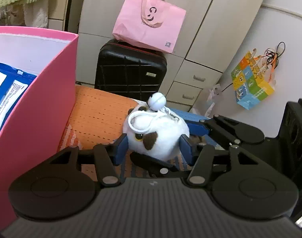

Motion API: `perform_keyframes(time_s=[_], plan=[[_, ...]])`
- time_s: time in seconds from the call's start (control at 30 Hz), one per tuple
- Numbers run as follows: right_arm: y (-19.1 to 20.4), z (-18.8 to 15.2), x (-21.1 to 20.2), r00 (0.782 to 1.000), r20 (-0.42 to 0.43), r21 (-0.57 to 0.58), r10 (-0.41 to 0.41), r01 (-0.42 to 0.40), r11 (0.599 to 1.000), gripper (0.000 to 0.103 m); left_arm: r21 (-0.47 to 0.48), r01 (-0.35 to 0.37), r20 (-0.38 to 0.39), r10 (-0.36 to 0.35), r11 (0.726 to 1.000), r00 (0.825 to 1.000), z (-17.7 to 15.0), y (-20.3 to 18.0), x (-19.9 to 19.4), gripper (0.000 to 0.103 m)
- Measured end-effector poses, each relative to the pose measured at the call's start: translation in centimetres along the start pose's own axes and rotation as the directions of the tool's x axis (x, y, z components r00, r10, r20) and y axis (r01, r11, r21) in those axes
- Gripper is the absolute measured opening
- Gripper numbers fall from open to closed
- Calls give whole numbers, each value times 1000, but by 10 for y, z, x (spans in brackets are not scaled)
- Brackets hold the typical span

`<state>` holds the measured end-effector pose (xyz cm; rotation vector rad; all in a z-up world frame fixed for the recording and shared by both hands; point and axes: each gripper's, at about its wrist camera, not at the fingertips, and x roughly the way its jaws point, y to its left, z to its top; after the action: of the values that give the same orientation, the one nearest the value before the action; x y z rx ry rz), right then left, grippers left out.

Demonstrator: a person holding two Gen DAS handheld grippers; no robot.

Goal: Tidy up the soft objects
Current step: 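Close the left gripper on the white panda plush, then lift and carry the white plush over the pink box with the left gripper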

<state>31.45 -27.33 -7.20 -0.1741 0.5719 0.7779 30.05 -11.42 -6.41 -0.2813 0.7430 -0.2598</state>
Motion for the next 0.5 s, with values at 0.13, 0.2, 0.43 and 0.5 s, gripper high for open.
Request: perform_keyframes(time_s=[0.13,0.2,0.43,0.5], plan=[[6,-4,1,999,3,12,-43,43,999,79,24,7,5,-7,1000,1000,-2,-4,-1,54],[8,-4,-1,999,2,27,-54,54,998,79,32,13,0,-13,999,1000,-3,-6,-4,53],[32,-8,-18,991,-5,62,-133,133,989,80,62,36,-24,-35,997,999,-10,-12,-21,53],[36,-10,-24,991,-1,68,-133,132,989,81,59,49,-27,-48,997,998,-12,-12,-27,53]])
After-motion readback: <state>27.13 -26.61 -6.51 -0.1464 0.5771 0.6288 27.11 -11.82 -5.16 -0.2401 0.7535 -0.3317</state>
